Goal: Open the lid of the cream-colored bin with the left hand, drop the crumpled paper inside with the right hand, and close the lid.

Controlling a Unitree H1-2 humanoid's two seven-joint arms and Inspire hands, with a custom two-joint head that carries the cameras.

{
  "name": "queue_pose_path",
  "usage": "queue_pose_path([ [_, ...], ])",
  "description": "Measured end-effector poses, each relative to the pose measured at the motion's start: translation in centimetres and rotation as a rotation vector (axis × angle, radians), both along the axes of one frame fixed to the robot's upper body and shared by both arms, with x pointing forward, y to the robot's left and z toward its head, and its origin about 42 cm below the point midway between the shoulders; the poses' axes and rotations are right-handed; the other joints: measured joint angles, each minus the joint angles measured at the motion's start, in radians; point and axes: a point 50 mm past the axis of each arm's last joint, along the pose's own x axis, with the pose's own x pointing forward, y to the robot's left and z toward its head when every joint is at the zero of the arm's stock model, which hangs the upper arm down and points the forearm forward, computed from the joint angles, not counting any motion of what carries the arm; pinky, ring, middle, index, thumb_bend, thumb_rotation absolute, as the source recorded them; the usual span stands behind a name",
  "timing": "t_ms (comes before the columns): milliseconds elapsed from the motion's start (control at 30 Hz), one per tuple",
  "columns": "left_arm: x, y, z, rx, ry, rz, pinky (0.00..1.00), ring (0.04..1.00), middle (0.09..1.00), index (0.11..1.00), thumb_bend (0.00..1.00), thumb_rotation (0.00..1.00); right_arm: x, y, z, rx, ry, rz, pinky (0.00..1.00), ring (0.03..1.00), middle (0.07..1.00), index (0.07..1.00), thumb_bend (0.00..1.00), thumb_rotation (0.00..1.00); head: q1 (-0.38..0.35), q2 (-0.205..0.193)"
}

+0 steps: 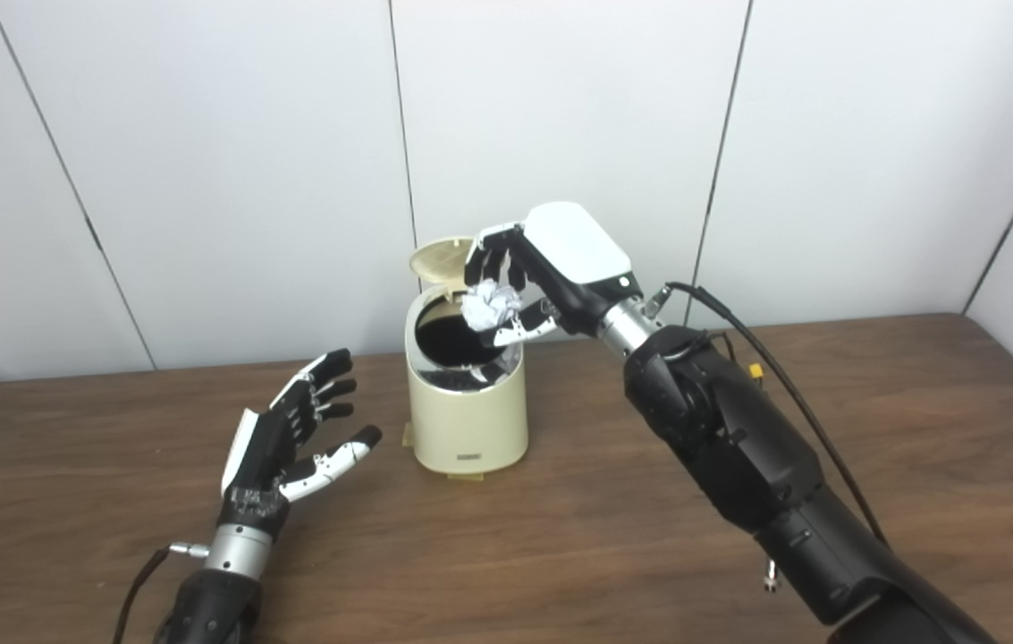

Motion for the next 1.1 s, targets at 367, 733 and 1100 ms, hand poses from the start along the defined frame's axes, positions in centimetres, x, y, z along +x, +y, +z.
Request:
queue_pose_path([
  [367,0.0,-0.3,0.0,-0.006,-0.004,-0.002,0.79,0.83,0.875,0.889,0.62,0.13,0.0,0.9,-0.9,-0.019,0.019,0.008,0.35,0.386,0.505,0.515,0.51,0.0,0.009,0.005],
  [733,0.0,-0.4,0.0,-0.007,-0.007,-0.004,0.77,0.818,0.869,0.885,0.63,0.14,0.0,1.7,-1.6,-0.028,0.035,0.02,0.33,0.376,0.484,0.522,0.51,0.0,0.012,0.011],
  [1100,0.0,-0.4,0.0,-0.012,-0.006,-0.005,0.76,0.821,0.87,0.888,0.63,0.13,0.0,2.3,-1.8,-0.061,-0.003,0.033,0.3,0.366,0.479,0.541,0.51,0.0,0.012,0.011],
])
